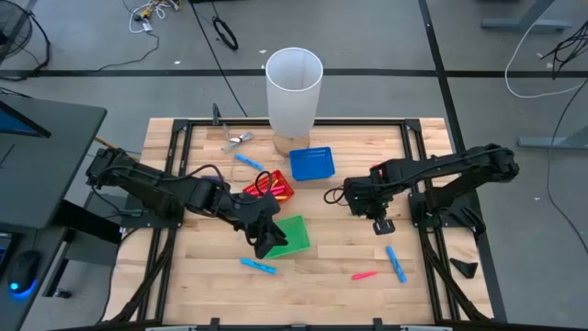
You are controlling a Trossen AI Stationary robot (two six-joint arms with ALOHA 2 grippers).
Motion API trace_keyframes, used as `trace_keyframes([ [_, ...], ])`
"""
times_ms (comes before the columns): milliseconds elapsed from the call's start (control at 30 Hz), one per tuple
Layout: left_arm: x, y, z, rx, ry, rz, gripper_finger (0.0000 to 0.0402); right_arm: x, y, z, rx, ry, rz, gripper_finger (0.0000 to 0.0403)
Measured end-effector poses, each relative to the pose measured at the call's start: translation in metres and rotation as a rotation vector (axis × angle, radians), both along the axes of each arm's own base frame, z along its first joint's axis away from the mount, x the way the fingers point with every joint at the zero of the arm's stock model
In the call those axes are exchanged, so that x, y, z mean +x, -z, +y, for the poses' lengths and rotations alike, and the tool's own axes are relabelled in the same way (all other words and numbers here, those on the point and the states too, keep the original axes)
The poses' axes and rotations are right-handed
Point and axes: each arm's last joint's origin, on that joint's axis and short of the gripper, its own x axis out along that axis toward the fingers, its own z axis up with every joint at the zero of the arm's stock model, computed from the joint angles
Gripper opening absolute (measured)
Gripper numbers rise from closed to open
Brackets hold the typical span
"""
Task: Pick & Place Markers
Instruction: Put the green pen into the blue bin
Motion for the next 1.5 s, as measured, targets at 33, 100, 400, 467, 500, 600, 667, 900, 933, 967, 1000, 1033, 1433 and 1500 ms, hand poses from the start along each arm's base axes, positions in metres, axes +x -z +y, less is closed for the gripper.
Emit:
trace_keyframes([
  [33, 0.000, 0.000, 0.000, 0.000, 0.000, 0.000, 0.0128, 0.002, 0.002, -0.002, -0.006, -0.005, 0.006, 0.0024],
  [100, 0.000, 0.000, 0.000, 0.000, 0.000, 0.000, 0.0128, 0.006, 0.004, -0.008, -0.017, -0.008, 0.019, 0.0024],
  [400, 0.000, 0.000, 0.000, 0.000, 0.000, 0.000, 0.0128, 0.055, -0.014, -0.049, -0.170, -0.040, -0.057, 0.0024],
  [467, 0.000, 0.000, 0.000, 0.000, 0.001, 0.000, 0.0128, 0.066, -0.018, -0.061, -0.225, -0.035, -0.072, 0.0024],
  [500, 0.000, 0.000, 0.000, 0.000, 0.001, 0.000, 0.0128, 0.071, -0.019, -0.067, -0.262, -0.032, -0.079, 0.0024],
  [600, 0.000, 0.000, 0.000, 0.000, 0.001, 0.000, 0.0128, 0.083, -0.023, -0.084, -0.351, -0.018, -0.103, 0.0024],
  [667, 0.000, 0.000, 0.000, 0.001, 0.001, 0.000, 0.0128, 0.089, -0.022, -0.094, -0.397, -0.012, -0.117, 0.0024],
  [900, 0.000, 0.000, 0.000, 0.003, 0.003, 0.000, 0.0128, 0.102, -0.014, -0.118, -0.543, -0.017, -0.151, 0.0024],
  [933, 0.000, 0.000, 0.000, 0.003, 0.003, -0.001, 0.0128, 0.105, -0.013, -0.120, -0.565, -0.015, -0.159, 0.0024],
  [967, 0.000, 0.000, 0.000, 0.003, 0.003, -0.001, 0.0128, 0.107, -0.012, -0.121, -0.582, -0.012, -0.163, 0.0024],
  [1000, 0.000, 0.000, 0.000, 0.005, 0.004, -0.001, 0.0128, 0.109, -0.009, -0.121, -0.590, -0.017, -0.157, 0.0024],
  [1033, 0.000, 0.000, 0.000, 0.007, 0.006, -0.003, 0.0128, 0.111, -0.008, -0.122, -0.602, -0.013, -0.168, 0.0024],
  [1433, 0.000, 0.000, 0.000, 0.002, 0.002, -0.004, 0.0128, 0.119, 0.014, -0.124, -0.619, -0.003, -0.191, 0.0024],
  [1500, 0.001, -0.001, 0.000, 0.000, 0.002, -0.008, 0.0128, 0.117, 0.022, -0.123, -0.614, -0.008, -0.175, 0.0024],
])
